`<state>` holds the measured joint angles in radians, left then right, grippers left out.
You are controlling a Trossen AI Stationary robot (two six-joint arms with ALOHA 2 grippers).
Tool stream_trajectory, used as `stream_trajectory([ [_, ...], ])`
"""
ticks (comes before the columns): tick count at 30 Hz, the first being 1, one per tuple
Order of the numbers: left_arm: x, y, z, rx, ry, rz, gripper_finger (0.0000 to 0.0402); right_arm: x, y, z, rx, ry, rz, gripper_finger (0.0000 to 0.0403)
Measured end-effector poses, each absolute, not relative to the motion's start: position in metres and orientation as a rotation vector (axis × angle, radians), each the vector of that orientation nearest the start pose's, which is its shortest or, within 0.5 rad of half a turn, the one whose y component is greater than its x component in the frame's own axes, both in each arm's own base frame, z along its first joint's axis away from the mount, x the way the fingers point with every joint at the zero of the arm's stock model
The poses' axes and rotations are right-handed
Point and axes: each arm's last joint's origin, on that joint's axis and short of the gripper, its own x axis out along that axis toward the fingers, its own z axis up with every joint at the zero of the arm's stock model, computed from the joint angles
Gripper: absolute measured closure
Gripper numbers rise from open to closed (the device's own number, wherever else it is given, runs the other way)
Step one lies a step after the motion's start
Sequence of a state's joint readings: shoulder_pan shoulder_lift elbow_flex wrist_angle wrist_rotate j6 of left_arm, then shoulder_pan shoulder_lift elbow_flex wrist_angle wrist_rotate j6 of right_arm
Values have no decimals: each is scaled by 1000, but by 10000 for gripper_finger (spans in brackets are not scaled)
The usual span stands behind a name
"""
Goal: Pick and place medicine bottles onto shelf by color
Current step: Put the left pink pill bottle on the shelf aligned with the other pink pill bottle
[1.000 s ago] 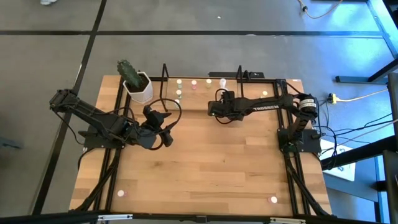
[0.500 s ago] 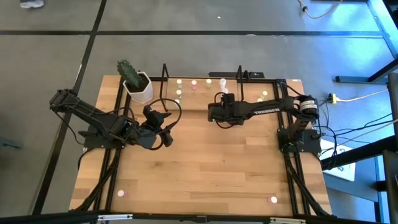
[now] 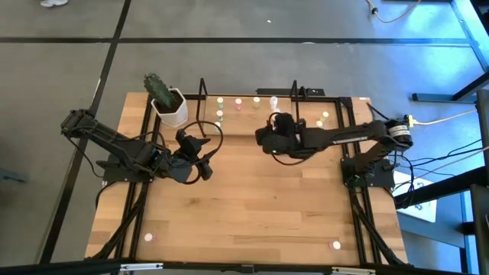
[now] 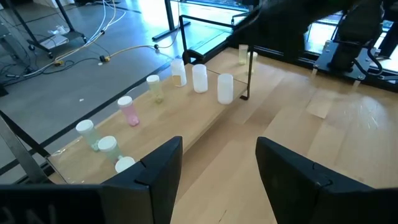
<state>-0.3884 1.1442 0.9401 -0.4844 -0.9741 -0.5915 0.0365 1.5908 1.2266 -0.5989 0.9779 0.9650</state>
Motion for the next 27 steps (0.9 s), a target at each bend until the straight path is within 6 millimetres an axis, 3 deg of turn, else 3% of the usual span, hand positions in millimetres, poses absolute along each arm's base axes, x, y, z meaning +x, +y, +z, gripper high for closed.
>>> stream_trajectory([
  [6,220,-64,300,-122,352,690,204,312,16,305,253,330,-968,194],
  [10,220,-64,300,-122,352,689,204,303,41,322,158,417,-690,194],
  [20,220,-64,300,-123,354,687,204,287,102,327,-6,563,-37,194],
  [27,220,-64,300,-123,353,688,204,281,121,328,-11,559,52,194],
])
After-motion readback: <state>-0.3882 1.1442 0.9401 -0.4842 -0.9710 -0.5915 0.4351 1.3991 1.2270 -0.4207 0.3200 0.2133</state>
